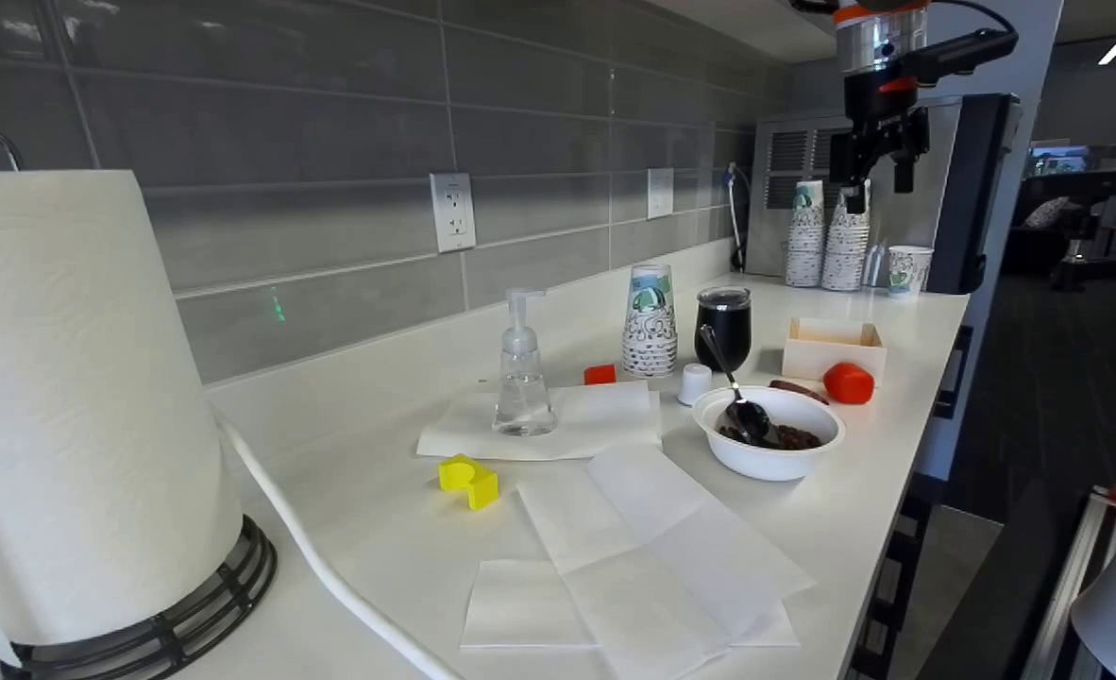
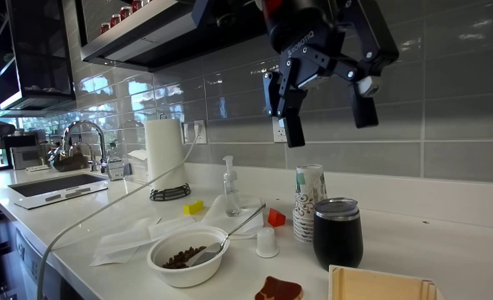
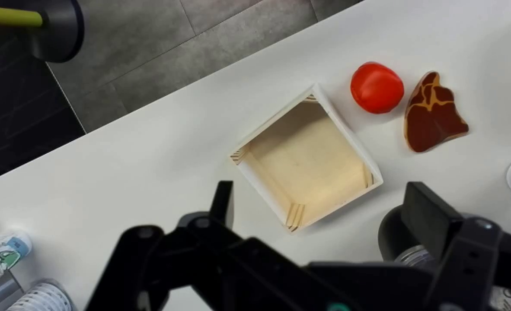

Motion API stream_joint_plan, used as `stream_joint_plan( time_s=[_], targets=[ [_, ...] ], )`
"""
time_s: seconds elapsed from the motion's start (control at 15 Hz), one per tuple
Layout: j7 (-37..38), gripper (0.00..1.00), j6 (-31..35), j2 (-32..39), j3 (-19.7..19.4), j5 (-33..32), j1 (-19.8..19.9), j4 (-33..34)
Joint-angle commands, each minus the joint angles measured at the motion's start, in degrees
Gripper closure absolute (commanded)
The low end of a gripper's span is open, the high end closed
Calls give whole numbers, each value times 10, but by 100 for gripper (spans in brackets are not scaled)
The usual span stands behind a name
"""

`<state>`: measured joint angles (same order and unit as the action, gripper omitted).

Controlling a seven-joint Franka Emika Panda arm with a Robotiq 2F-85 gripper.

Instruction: Fold the paper in half

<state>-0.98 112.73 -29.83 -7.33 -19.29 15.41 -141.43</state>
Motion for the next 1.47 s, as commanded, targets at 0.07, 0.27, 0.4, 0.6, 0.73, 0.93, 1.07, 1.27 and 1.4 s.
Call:
stream_joint_plan(
  time_s=[0.07,0.27,0.4,0.6,0.73,0.93,1.07,1.27,1.4],
  targets=[
    [3,0,-2,0,-7,-3,-8,1],
    [3,0,-2,0,-7,-3,-8,1],
    [-3,0,-2,0,-7,0,-12,1],
    [-39,0,1,-7,1,11,-43,-12],
    [-71,0,1,-15,6,21,-71,-23],
    [-116,0,-1,-31,18,44,-118,-46],
    [-145,0,-5,-42,27,63,-150,-58],
    [-185,0,-15,-52,46,96,-200,-73],
    [-208,0,-21,-55,61,114,-234,-84]
  ],
)
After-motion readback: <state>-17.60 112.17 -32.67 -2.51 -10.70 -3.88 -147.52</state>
